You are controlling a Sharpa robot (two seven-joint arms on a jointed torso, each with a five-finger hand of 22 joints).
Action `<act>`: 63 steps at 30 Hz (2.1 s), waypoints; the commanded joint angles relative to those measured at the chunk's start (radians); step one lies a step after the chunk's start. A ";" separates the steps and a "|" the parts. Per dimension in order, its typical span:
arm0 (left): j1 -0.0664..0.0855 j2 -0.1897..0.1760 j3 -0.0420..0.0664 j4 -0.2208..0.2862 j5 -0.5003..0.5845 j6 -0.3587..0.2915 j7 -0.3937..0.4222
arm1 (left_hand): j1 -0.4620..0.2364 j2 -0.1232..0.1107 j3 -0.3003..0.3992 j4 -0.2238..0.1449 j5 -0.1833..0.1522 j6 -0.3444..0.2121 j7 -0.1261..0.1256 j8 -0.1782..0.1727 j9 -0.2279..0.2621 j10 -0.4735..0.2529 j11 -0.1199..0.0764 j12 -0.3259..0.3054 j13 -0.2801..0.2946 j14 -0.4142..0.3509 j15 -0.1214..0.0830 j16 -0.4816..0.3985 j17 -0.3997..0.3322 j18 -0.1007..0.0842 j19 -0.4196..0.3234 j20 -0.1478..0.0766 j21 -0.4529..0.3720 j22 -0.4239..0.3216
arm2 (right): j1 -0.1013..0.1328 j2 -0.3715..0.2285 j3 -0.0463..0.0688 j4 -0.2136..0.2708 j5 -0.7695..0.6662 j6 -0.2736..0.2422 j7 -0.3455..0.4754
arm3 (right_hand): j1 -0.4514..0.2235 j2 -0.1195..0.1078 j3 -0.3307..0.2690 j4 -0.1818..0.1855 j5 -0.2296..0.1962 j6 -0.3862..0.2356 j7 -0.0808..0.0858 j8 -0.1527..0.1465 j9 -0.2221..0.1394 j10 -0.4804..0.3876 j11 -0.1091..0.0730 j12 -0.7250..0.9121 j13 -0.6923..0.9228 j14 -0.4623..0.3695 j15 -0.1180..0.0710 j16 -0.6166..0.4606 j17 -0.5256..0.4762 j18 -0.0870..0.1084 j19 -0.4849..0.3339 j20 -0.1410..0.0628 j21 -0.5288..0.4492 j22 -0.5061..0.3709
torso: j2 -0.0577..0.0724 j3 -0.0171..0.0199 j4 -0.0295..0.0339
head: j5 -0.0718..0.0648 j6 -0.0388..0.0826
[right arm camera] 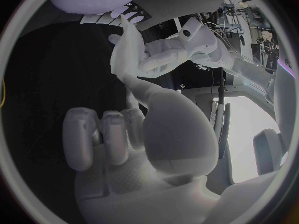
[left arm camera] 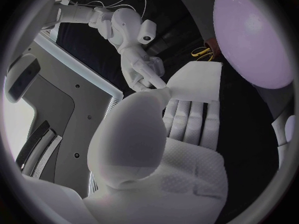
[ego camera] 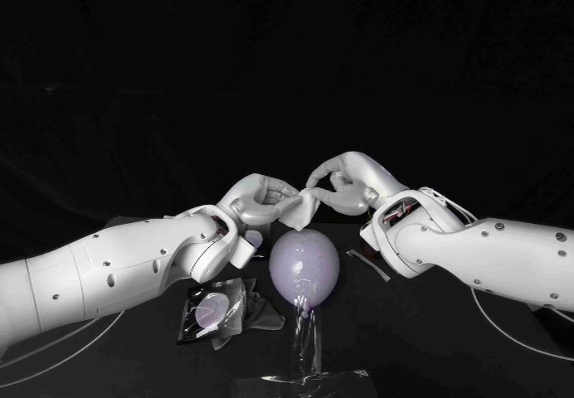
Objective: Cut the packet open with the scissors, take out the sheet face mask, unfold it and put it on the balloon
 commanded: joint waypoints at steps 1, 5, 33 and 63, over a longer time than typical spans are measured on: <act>0.001 0.000 0.002 0.002 0.024 0.054 -0.006 | -0.014 0.003 0.016 0.000 -0.002 -0.003 -0.004 0.006 0.004 0.007 -0.005 -0.007 0.000 0.012 -0.001 0.007 0.003 0.023 0.012 0.000 0.006 0.002 | 0.000 0.001 0.000 -0.003 -0.013 0.011 -0.005 | -0.006 0.006 0.007 -0.001 0.005 0.003 0.002 0.005 0.001 0.074 -0.007 0.004 0.210 0.106 -0.005 0.005 0.263 -0.007 0.059 0.000 0.004 0.234 | 0.000 0.0000 -0.0001 | -0.001 -0.001; 0.001 -0.001 0.002 0.001 0.033 0.065 -0.008 | -0.028 0.015 0.045 0.001 -0.002 -0.008 -0.003 0.005 0.005 0.007 -0.004 -0.012 -0.001 0.016 -0.002 0.003 0.004 0.026 0.017 0.000 0.008 0.002 | 0.000 0.002 0.000 -0.005 -0.015 0.012 -0.008 | -0.006 0.006 0.007 -0.001 0.005 0.003 0.002 0.005 0.001 0.074 -0.007 0.004 0.210 0.106 -0.005 0.005 0.263 -0.007 0.059 0.000 0.004 0.234 | 0.000 -0.0001 -0.0002 | -0.002 -0.001; 0.001 -0.004 0.002 -0.006 0.175 0.156 -0.040 | -0.438 0.057 0.331 0.005 -0.002 -0.027 0.028 -0.052 -0.029 -0.056 0.021 -0.021 0.002 0.026 0.014 -0.053 0.011 0.023 0.014 0.002 -0.024 -0.006 | 0.000 0.010 0.000 -0.013 -0.021 0.019 -0.019 | -0.007 0.006 0.008 -0.002 0.005 0.003 0.002 0.006 0.002 0.074 -0.007 0.004 0.210 0.106 -0.005 0.005 0.263 -0.008 0.060 0.000 0.006 0.235 | 0.000 -0.0001 -0.0002 | -0.007 -0.006; -0.007 0.008 0.001 -0.016 0.023 -0.017 -0.065 | -0.194 -0.168 -0.056 -0.218 -0.003 -0.091 0.043 -0.036 -0.012 -0.105 0.037 -0.013 0.001 -0.030 0.034 -0.097 0.018 0.011 0.015 0.002 -0.058 -0.007 | 0.000 0.002 0.000 0.011 -0.028 0.014 -0.019 | -0.008 0.007 0.010 -0.002 0.005 0.001 0.003 0.008 0.004 0.074 -0.007 0.004 0.210 0.106 -0.005 0.005 0.263 -0.008 0.060 0.000 0.006 0.235 | -0.001 -0.0001 -0.0001 | -0.014 -0.004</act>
